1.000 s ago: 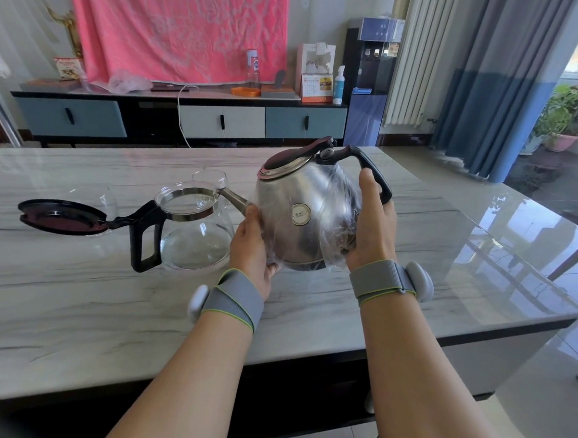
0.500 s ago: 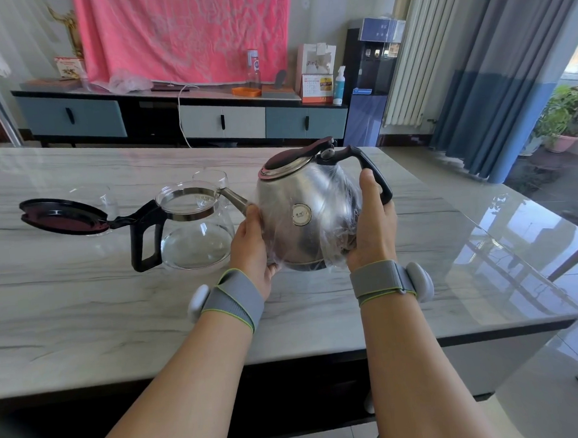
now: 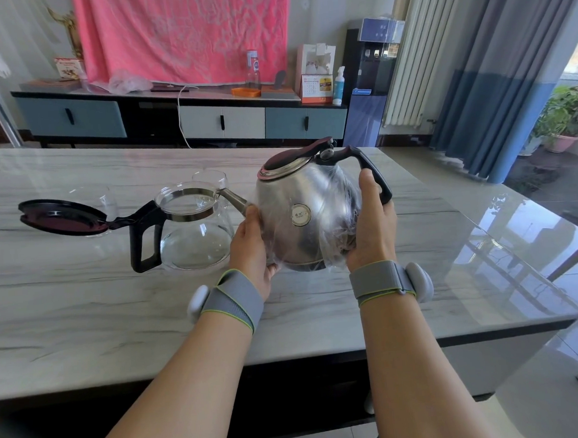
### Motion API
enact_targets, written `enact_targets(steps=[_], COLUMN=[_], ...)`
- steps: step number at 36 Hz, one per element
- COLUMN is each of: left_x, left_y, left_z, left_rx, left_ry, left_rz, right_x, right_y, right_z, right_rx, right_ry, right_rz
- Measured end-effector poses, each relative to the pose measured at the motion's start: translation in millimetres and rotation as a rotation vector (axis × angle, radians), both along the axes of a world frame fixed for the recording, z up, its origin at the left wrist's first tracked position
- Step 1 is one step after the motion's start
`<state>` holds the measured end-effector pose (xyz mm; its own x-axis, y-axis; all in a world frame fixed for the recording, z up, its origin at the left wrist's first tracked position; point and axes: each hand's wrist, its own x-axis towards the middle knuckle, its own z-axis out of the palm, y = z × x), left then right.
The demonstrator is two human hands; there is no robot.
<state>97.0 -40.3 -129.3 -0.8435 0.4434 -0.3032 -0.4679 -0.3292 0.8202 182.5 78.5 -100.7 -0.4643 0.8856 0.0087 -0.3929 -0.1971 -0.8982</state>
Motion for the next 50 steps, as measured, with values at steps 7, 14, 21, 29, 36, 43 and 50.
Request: enact_targets(steps=[7,14,21,29,36,43,50], left_x=[0.2,2.4,3.4,6.3,7.3,6.8,6.1], left_y=[-1.2,-2.0,-2.4,-3.2,-3.8,-3.5,-3.0], left_z=[0.5,2.7,3.6,6.3,7.3,6.8,6.4], left_rx=[-0.009,-0.007,-0.005,-0.007,-0.01,-0.009,-0.003], left_ry=[-0.001,-0.007,-0.006,0.005,0.007,0.004,0.002], left_rz=[0.003,-0.002,0.003,0.003,0.003,0.004,0.005], right_x=[-1.3,-3.8,-3.7,-5.2,-5.4,-4.9,-4.7], right_y=[1.9,6.3,8.8,8.4,8.7,9.7,9.3], right_z=[-0.5,-3.8,-6.3,-6.0,-6.3,-6.6,-6.0], right_rx=[-0.002,0.001,-0.001,0.023,0.009,0.015,0.018], right_ry=[0.013,0.031,0.04,0.05,0.055,0.051,0.053], right_rz=[0.0,0.004,0.004,0.007,0.007,0.006,0.005])
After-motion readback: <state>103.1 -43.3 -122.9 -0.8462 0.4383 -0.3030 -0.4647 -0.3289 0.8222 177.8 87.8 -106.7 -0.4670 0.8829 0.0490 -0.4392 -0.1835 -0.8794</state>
